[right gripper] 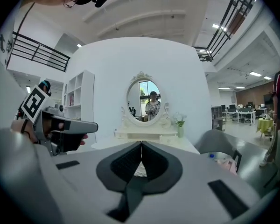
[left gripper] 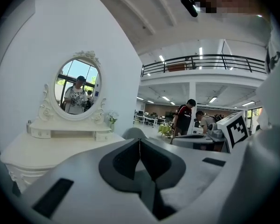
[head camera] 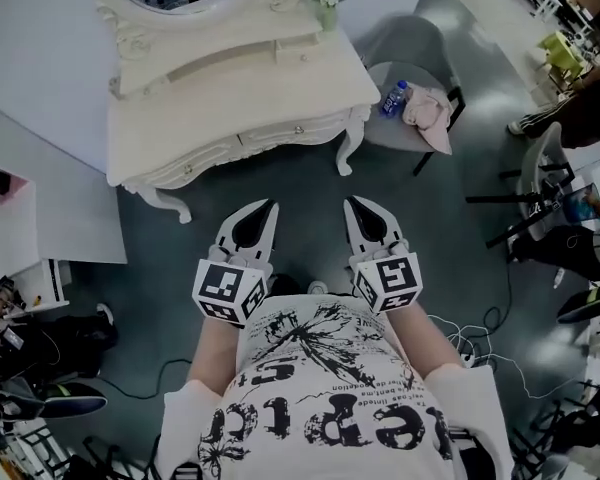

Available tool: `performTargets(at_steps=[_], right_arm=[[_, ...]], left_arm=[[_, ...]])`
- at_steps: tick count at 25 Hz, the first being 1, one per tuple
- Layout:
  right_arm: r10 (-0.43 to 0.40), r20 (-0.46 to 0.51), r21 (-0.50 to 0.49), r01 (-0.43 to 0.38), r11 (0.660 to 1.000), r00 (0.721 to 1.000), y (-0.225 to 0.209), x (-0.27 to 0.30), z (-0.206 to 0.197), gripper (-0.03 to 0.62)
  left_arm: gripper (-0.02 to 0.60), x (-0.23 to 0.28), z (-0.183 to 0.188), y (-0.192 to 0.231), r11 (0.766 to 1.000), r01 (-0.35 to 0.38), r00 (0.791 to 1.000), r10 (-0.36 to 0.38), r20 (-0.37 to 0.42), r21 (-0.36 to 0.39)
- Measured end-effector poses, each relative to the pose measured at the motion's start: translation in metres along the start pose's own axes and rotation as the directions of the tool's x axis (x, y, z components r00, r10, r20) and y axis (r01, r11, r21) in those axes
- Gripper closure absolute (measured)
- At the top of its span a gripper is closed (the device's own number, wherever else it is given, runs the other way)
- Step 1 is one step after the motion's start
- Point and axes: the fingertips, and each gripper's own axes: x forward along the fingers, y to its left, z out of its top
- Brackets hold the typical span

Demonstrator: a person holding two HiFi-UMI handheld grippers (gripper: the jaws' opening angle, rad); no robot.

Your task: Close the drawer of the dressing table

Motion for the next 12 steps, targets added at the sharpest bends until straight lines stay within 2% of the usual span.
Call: performTargets(at_steps=[4, 8, 12], right_arm=[[0.015, -0.019, 0.018, -0.015, 1.000, 1.000, -0.025, 0.027, -0.002, 0.577], [0.031, -0.031, 0.021, -0.031, 0.999, 0.999, -0.043, 0.070, 0.003, 0.577], [0.019, -0.042, 0.024, -0.018, 1.000, 0.999, -0.065, 0.121, 0.013, 0.577]], left_arm=[[0.561, 0.028, 0.000, 0.010, 1.000, -0.016, 1.000, 0.016, -0.023, 0.000], [0.561, 0.063, 0.005, 0.043, 0.999, -0.039, 0.999, 0.039, -0.031, -0.017], [0.561, 0.108, 0.019, 0.078, 0.999, -0.022, 0.999, 0.021, -0.037, -0.025]])
